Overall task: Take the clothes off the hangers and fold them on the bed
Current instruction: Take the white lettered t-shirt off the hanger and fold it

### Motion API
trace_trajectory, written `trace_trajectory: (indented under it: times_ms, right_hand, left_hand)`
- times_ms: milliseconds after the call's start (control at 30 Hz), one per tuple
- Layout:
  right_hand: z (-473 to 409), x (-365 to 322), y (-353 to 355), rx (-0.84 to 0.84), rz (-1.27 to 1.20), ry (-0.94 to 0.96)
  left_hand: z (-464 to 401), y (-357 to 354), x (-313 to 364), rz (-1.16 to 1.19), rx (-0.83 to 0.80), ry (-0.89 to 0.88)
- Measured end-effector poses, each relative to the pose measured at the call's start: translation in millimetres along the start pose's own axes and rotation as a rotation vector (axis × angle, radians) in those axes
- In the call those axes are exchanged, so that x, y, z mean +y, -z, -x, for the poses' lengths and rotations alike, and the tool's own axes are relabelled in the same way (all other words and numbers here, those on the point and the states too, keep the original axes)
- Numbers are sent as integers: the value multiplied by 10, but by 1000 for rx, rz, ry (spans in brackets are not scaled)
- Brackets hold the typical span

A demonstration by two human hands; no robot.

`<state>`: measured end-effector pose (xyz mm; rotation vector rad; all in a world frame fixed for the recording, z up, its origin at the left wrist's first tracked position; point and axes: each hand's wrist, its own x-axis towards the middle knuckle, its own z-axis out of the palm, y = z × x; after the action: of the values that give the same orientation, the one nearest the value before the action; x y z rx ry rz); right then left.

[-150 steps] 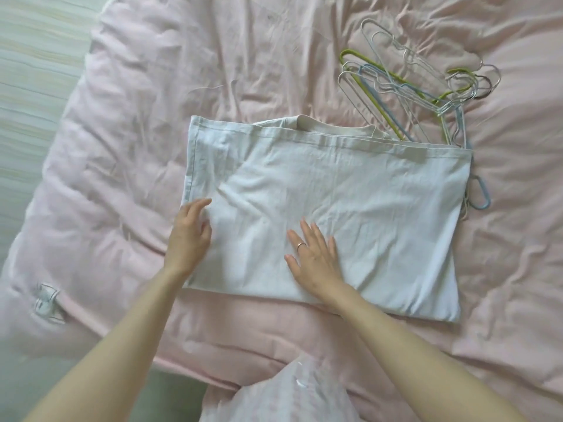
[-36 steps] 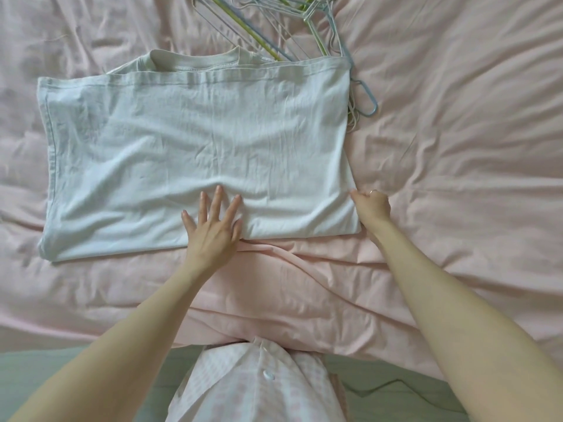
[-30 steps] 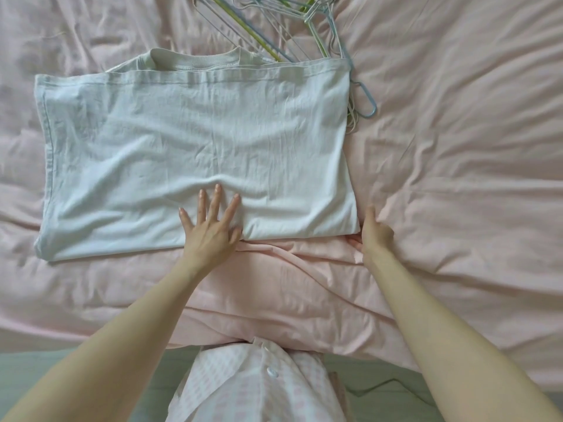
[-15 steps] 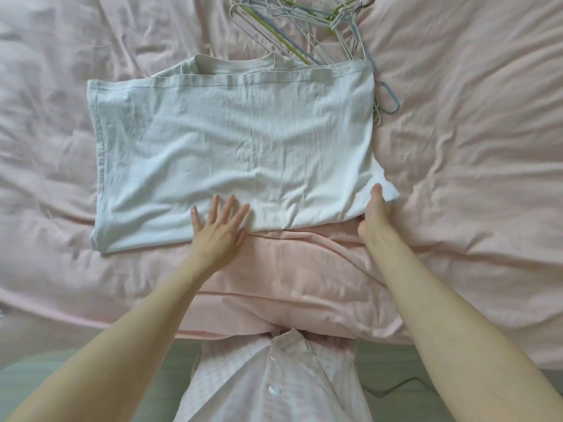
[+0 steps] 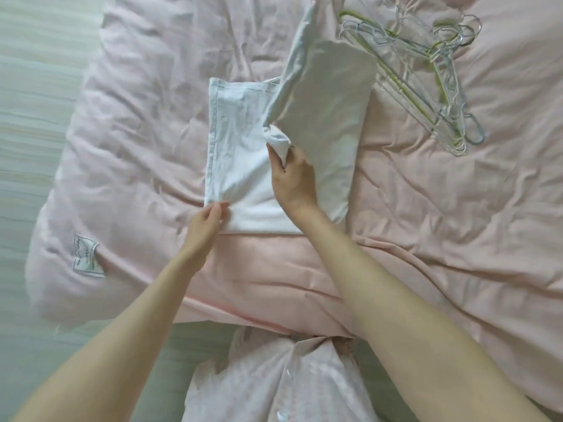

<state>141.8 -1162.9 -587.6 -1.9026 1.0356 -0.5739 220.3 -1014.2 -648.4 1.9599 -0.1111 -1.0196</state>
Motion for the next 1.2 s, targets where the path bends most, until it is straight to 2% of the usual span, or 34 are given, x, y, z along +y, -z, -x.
trace_trajectory:
  times_ms: [67,133,233,333,433,567,600,767,900,1000,1067,1133,1200]
  right_hand:
    - [132,4,-368,-204,70,30]
    - [295,101,-669,-418,160,-3]
    - [512,324,-873,-623,343,-33]
    - [621,458,-895,-696,504,63]
    - [624,469,-844,-680,439,87]
    - [612,509,-706,-552,354,78]
    - [626,536,-665,-506,359,80]
    - [711,723,-371,-245,467,43]
    - [730,915,-41,-103,603,17]
    - [674,1018,179,-81,612,-253]
    - [591,1066,279,-44,505,-469]
    - [472,1102,342,-16,303,-711]
    - [360,1115,366,-64,150,-830]
  left_hand:
    - [-42,139,37,326,49,179]
    - [-58,287,-6,493,64,300]
    - [-56,416,-74,563,61,371]
    - [-118,484,-102,500,8,362]
    - [-209,497,-28,293,-49,263]
    - [-387,432,54,-96,74,96]
    - [-421,428,48,-123,75,97]
    - [-342,520,35,189,-110,234]
    - [-238,550,-129,127,-65,276]
    - [-279,541,-265,-126,69,209]
    - [-281,507,-281,-223,136,154]
    - [-273,456,-269,-228,157,130]
    - [-285,431,-250,-155,140,156]
